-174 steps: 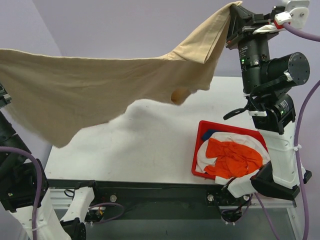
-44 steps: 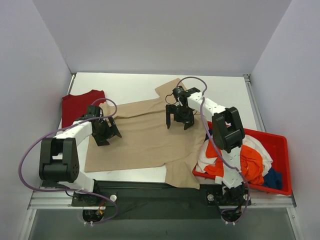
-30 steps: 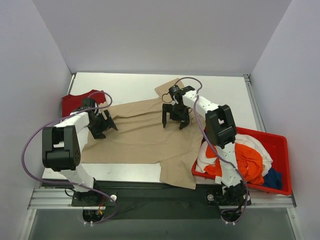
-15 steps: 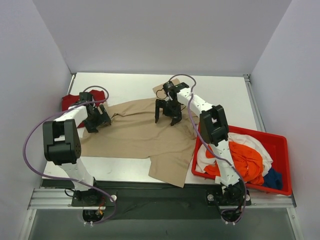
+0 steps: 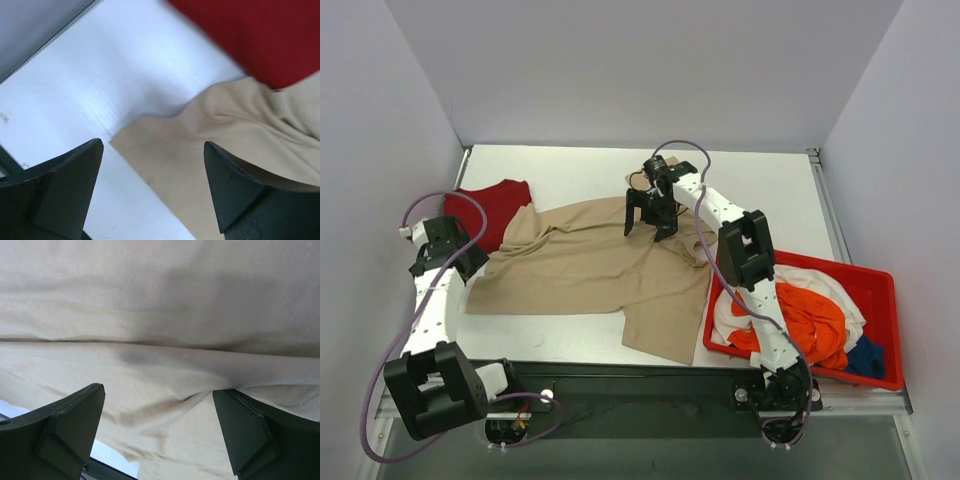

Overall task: Fold and stack the t-shirts
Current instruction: Grap the side of the flattened tshirt closest away from the robot with both arms

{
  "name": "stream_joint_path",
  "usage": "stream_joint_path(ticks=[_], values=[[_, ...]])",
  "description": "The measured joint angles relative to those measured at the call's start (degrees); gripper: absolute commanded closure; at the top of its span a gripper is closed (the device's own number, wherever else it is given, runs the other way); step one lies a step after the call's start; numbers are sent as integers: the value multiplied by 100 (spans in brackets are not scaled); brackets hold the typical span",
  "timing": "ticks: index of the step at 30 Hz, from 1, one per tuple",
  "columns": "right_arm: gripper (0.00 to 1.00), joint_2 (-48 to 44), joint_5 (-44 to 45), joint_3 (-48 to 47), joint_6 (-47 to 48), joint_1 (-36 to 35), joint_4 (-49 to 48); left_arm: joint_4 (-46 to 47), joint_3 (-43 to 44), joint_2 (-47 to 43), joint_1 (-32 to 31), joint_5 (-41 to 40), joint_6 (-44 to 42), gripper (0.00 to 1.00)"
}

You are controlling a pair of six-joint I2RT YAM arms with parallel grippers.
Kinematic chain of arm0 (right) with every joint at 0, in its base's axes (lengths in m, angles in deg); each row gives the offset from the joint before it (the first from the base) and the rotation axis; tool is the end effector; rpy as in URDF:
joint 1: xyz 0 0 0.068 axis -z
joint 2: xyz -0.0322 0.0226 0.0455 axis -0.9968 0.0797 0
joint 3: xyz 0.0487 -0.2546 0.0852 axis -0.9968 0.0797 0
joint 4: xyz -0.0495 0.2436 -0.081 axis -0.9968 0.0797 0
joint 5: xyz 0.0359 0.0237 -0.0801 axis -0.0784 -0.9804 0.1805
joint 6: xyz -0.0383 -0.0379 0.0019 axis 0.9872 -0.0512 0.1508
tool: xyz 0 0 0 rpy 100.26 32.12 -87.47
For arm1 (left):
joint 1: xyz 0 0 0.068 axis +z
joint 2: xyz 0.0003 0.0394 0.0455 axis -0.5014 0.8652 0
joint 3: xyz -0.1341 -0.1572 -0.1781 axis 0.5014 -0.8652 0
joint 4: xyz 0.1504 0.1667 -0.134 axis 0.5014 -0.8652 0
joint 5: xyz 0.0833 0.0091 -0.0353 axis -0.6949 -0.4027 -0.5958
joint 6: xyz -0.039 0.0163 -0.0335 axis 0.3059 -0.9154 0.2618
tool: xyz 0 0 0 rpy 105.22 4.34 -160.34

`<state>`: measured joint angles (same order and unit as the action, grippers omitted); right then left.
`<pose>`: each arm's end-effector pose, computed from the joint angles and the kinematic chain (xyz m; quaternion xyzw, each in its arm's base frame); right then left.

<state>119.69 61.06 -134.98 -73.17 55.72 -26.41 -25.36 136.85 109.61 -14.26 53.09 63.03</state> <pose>0.4503 0.2709 0.1815 -0.0438 0.9483 0.2782 0.1463 0.2242 0.0750 0.2510 -0.4060 0.8413 0.1073 0.3403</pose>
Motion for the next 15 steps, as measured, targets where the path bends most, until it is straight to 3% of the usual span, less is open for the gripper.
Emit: stream_joint_path(ticks=[8, 15], values=[[5, -686, -44, 699, -33, 17, -173, -192, -584, 323, 535, -83, 70, 32], [5, -1565, -125, 1193, -57, 96, -227, -208, -999, 387, 907, 98, 275, 41]])
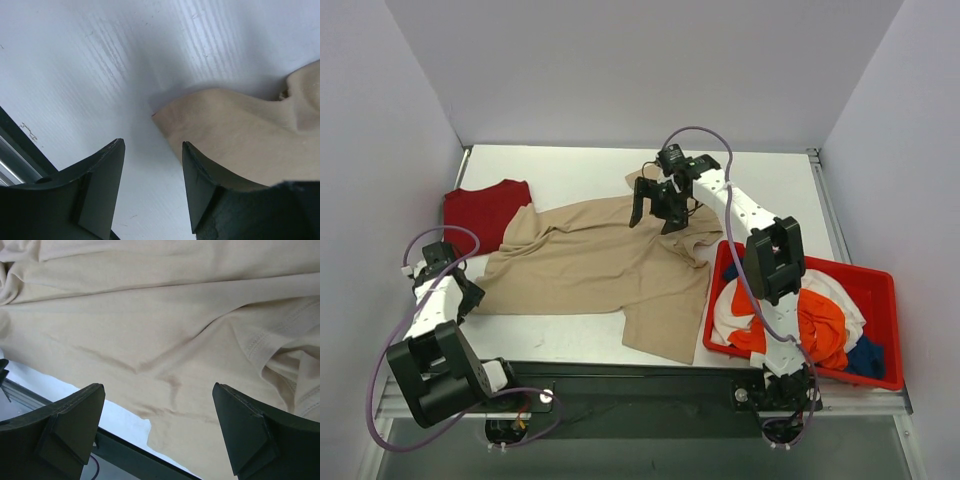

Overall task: Fold and stack the t-shirts
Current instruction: Grap the side of the flattened tshirt closest away from the robot with both arms

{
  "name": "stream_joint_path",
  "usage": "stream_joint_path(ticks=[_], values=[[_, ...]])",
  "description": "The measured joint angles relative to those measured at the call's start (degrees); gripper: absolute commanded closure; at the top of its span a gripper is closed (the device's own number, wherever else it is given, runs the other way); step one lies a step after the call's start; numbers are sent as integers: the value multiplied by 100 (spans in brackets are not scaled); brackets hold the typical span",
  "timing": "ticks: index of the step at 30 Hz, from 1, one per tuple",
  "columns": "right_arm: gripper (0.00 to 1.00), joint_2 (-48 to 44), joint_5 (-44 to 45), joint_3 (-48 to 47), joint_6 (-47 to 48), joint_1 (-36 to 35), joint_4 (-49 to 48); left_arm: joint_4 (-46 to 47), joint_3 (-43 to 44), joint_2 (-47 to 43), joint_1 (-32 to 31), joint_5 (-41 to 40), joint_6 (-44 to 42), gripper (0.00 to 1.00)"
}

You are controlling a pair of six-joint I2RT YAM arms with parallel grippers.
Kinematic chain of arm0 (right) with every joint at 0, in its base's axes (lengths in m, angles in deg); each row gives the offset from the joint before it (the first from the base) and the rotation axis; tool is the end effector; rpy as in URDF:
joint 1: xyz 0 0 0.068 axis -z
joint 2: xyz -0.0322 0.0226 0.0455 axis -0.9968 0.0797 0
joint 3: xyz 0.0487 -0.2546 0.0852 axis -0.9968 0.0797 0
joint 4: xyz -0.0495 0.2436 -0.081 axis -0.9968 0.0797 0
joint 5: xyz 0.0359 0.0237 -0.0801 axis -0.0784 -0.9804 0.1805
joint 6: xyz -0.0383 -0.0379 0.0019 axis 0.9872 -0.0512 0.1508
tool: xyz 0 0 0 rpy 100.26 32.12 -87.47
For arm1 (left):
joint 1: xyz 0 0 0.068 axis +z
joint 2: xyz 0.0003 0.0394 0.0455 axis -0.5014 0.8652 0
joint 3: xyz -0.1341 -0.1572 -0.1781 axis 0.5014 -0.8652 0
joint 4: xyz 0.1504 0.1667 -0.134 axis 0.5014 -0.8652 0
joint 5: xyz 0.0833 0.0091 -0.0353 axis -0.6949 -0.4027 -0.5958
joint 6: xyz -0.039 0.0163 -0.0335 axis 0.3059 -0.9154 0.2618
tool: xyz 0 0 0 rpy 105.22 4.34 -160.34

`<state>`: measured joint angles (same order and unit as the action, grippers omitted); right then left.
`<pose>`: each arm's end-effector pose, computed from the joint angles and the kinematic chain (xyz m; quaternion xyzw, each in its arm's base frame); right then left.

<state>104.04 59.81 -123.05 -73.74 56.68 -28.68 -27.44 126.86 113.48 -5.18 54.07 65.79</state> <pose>0.4150 0.2423 0.2513 -0.0436 0.9320 0.3083 0.1858 0.1903 0.0998 0.1824 -0.4887 0.8385 0.1316 0.2018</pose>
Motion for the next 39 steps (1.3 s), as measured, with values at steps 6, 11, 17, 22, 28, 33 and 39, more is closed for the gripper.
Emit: stream_joint_path(ticks=[6, 11, 17, 22, 28, 33, 39], values=[[5, -79, -66, 90, -28, 151, -44, 46, -149, 57, 151, 254, 61, 46], [5, -76, -101, 120, -39, 221, -48, 238, -153, 232, 297, 424, 68, 46], [5, -79, -131, 282, -39, 214, -52, 546, -197, 452, 396, 577, 92, 51], [5, -79, -146, 446, -35, 214, -63, 745, -177, 538, 413, 557, 79, 60], [5, -79, -140, 649, -31, 205, -76, 918, -177, 577, 415, 562, 63, 72], [6, -103, -107, 833, 39, 166, -107, 1027, -184, 601, 417, 627, 33, 85], [6, -466, -63, 1434, 175, 57, -153, 1134, -201, 601, 352, 734, 52, 100]])
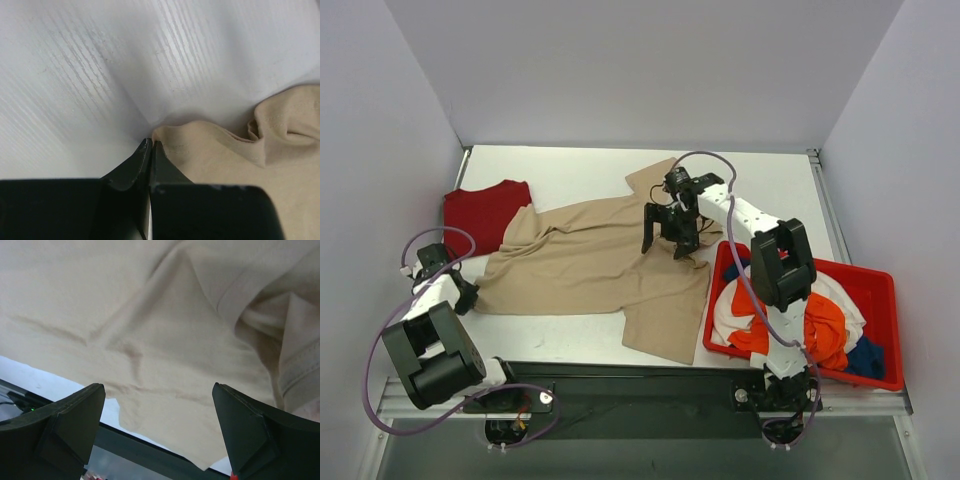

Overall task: Fold and stack the t-shirts
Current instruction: Grap the side of the flattened tshirt closest away from the robot with both arms

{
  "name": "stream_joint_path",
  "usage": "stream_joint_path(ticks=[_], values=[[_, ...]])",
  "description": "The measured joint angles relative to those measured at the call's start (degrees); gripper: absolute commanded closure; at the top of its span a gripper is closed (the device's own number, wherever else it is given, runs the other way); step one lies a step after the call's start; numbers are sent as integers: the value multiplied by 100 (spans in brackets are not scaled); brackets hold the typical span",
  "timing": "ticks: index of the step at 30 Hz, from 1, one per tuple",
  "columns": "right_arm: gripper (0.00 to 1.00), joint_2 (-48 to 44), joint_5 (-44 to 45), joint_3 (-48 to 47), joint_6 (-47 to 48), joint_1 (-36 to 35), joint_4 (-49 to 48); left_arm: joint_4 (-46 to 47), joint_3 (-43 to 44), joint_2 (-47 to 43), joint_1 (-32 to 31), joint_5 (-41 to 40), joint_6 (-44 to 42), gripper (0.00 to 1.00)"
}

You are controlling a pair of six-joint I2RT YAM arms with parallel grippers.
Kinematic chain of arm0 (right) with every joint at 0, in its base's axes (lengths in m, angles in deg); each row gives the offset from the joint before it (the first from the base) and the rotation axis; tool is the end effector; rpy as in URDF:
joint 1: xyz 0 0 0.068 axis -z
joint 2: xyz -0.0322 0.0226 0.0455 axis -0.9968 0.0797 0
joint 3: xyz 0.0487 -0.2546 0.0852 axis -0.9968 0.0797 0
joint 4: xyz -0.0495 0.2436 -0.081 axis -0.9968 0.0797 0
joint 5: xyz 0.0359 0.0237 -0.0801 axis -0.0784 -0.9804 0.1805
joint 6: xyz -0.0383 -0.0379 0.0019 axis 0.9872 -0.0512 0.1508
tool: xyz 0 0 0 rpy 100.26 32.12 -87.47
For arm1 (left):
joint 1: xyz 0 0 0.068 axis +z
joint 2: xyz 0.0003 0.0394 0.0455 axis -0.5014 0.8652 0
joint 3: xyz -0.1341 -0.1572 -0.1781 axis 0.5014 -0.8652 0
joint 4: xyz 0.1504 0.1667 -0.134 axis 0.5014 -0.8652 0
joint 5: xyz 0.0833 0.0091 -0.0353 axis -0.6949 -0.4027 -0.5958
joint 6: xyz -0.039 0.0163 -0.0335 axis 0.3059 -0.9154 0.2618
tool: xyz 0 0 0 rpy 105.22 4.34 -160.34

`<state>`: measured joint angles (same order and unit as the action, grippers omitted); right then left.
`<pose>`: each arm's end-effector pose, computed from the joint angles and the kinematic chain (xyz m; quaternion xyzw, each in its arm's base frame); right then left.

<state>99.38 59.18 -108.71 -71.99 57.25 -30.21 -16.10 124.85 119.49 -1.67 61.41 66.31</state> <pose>0.3867 0.2221 0.2115 -0.0418 0.9504 0.2802 0.1286 0.2028 0.1165 0.1591 -0.5098 0.8270 0.0729 0.2256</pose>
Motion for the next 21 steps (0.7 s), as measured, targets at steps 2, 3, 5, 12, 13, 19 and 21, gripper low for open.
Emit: stream_joint_path(ticks=[2, 3, 5, 12, 13, 19, 21], values=[[7, -247, 17, 334, 70, -42, -11, -2, 0, 0, -94, -4, -13, 100], [7, -369, 35, 507, 98, -66, -13, -4, 4, 0, -153, -4, -20, 100], [7, -667, 63, 903, 181, -109, 2, -11, 13, 0, -275, 0, -42, 100], [8, -1458, 76, 1941, 341, -385, 2, -195, 120, 70, -420, 251, -184, 100], [8, -1550, 79, 2081, 350, -476, -4, -238, 177, 131, -402, 313, -225, 100], [11, -1945, 212, 3001, 365, -988, -11, -431, 358, 240, -144, 654, -592, 100], [12, -2035, 278, 3268, 345, -1198, -66, -476, 358, 195, 15, 741, -686, 100]])
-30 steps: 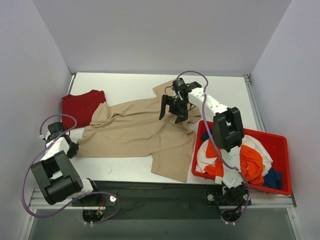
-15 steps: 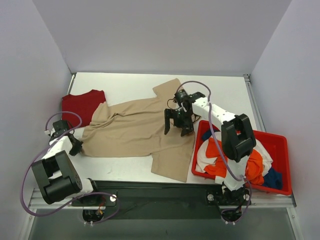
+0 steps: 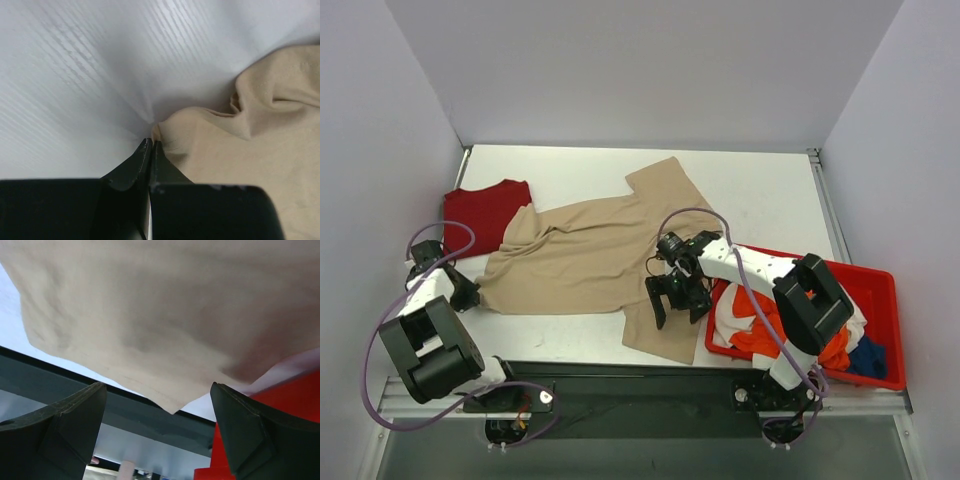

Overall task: Fold and stack the t-shirts
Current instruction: Grap the side of the flattened tshirt closest away from the robot with both arms

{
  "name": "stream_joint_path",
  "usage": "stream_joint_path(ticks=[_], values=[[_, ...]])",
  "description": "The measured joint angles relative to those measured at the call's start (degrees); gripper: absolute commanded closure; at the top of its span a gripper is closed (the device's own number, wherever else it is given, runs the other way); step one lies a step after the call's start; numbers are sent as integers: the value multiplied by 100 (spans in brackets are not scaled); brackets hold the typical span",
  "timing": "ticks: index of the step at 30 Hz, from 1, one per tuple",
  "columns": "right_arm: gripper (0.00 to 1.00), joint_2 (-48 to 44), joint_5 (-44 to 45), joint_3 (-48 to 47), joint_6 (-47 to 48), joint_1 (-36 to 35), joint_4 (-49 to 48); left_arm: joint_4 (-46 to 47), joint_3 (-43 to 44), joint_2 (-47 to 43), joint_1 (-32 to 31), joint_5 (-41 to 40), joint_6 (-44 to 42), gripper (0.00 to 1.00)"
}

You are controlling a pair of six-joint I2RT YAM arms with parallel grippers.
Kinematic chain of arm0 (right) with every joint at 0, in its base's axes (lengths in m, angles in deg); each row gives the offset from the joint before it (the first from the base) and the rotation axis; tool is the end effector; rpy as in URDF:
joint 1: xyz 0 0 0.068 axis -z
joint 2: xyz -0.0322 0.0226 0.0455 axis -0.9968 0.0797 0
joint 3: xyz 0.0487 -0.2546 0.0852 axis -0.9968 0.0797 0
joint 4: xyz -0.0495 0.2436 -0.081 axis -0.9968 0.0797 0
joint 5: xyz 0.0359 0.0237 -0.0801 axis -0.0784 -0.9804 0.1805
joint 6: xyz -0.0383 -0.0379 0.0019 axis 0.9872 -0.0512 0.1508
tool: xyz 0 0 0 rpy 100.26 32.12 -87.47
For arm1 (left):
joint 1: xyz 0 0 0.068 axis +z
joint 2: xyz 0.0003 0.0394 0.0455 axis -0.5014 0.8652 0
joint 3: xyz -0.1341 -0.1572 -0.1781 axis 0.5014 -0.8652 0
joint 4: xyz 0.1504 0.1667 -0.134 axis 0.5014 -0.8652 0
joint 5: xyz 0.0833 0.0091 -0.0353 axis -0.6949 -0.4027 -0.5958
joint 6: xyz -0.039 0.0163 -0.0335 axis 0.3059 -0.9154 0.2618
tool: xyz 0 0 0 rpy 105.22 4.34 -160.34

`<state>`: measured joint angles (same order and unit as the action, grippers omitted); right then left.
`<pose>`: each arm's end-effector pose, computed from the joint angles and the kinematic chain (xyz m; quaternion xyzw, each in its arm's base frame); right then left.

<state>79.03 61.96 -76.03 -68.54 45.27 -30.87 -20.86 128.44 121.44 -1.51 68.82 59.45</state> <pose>0.2391 0.2170 0.1790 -0.1496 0.9633 0.2198 0.0364 0.2105 0.1163 0.1646 -0.4514 0.8701 0.0231 0.1964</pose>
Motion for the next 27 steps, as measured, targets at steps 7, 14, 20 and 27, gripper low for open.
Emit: stream_joint_path(ticks=[7, 14, 20, 27], values=[[13, -457, 380, 481, -136, -708, -94, -9, 17, -28, 538, 297, -264, 100], [18, -496, 684, 616, -313, -1126, -151, 7, 238, 188, 688, 590, -402, 100], [21, -496, 901, 883, -621, -1572, -306, 37, 310, 232, 706, 741, -407, 100], [29, -496, 1200, 1097, -1080, -1845, -367, 37, 313, 304, 750, 741, -424, 100]])
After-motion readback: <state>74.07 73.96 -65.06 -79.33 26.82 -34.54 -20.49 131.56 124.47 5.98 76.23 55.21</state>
